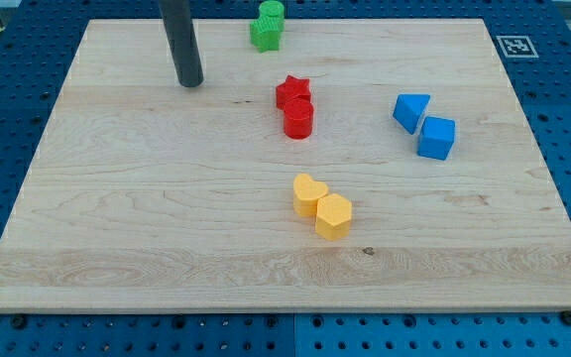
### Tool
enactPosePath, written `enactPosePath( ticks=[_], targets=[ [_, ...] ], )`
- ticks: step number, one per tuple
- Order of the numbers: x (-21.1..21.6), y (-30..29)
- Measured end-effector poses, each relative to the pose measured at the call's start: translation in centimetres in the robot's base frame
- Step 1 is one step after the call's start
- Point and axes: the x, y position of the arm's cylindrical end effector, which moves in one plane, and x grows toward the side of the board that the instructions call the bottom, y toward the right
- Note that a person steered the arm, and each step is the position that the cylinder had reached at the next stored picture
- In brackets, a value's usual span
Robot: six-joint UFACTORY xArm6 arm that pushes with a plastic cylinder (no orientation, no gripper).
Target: Slide the green circle a bit left
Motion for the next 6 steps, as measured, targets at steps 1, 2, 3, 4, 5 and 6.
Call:
enactPosePath(
  ticks=[1,2,3,4,5,6],
  targets=[
    [0.0,0.0],
    [-0.1,0.0],
    [-0.1,0.0],
    [-1.7,0.0],
    [-5.4,1.0],
    [-6.5,1.0]
  ],
)
